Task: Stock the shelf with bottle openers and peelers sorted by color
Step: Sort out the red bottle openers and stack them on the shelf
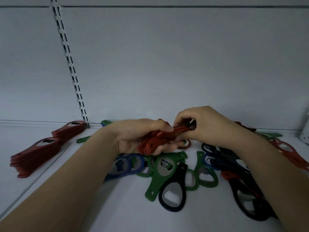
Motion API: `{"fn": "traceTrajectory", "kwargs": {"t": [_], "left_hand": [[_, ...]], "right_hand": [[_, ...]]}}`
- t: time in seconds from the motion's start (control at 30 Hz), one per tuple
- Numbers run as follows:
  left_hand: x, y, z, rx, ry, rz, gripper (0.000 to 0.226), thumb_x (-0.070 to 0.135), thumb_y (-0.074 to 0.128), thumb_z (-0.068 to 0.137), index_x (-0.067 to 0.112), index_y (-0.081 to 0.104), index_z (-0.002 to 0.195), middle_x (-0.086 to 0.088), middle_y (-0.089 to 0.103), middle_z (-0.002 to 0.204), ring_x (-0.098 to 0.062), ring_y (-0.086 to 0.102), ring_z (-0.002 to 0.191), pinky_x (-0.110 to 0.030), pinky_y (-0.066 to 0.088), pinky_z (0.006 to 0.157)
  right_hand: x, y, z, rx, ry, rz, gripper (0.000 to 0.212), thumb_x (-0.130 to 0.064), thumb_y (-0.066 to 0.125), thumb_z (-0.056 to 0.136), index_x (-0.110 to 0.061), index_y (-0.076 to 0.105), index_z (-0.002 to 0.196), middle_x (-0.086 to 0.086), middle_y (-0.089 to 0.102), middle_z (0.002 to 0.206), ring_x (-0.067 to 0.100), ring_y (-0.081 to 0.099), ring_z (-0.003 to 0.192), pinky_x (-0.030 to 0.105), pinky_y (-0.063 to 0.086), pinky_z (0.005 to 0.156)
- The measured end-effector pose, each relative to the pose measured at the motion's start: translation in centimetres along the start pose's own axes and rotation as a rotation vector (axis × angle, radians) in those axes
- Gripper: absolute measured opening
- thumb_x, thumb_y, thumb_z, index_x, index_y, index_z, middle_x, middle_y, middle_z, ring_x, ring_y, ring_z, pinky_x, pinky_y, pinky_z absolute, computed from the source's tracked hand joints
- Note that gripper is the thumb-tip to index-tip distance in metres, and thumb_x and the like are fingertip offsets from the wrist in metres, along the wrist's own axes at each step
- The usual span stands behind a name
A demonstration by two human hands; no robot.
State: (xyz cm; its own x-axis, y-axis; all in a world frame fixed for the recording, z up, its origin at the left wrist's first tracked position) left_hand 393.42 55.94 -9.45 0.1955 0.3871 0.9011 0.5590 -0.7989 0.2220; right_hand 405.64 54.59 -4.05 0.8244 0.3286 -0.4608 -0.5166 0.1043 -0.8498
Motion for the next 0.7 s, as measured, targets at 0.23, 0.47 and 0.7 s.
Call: {"fn": "traceTrajectory", "kwargs": {"t": [0.23,0.47,0.7], "left_hand": [[1.0,0.0,0.2,0.021,0.099,0.189,0.037,0.007,0.060,0.095,-0.010,0.052,0.127,-0.005,0.063,0.072,-0.008,0.051,0.053,-0.014,0.044,0.045],[2.2,-1.2,0.2,0.182,0.267,0.078,0.035,-0.007,0.057,0.091,0.005,0.057,0.124,-0.007,0.059,0.079,-0.014,0.053,0.058,-0.024,0.051,0.052],[3.5,-1.9,-0.8,0.462,0.348,0.298,0.063,0.059,0.061,0.078,0.007,0.059,0.114,-0.004,0.070,0.076,-0.011,0.058,0.047,-0.021,0.045,0.042]], "right_hand": [[0.9,-1.6,-0.1,0.050,-0.026,-0.146,0.016,-0.032,0.077,0.082,-0.032,0.076,0.098,-0.014,0.067,0.093,0.001,0.061,0.087,0.018,0.047,0.080],[3.3,-2.6,-0.5,0.059,0.132,-0.110,0.010,-0.034,0.078,0.082,-0.039,0.076,0.090,-0.013,0.070,0.088,0.006,0.063,0.084,0.026,0.053,0.079],[2.7,-3.1,-0.6,0.111,0.154,-0.057,0.020,-0.044,0.082,0.073,-0.030,0.074,0.084,-0.009,0.069,0.079,0.006,0.063,0.073,0.023,0.051,0.066]]}}
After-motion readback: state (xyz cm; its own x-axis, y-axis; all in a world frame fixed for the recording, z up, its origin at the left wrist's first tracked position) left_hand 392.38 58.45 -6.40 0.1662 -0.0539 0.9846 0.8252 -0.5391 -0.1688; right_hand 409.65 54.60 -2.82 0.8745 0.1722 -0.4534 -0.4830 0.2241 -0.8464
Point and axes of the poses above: each hand's wrist, its own z-axis towards the middle knuckle, its own y-axis out of the palm, x = y × z, the point moved 8 cm from there along z, towards the middle knuckle
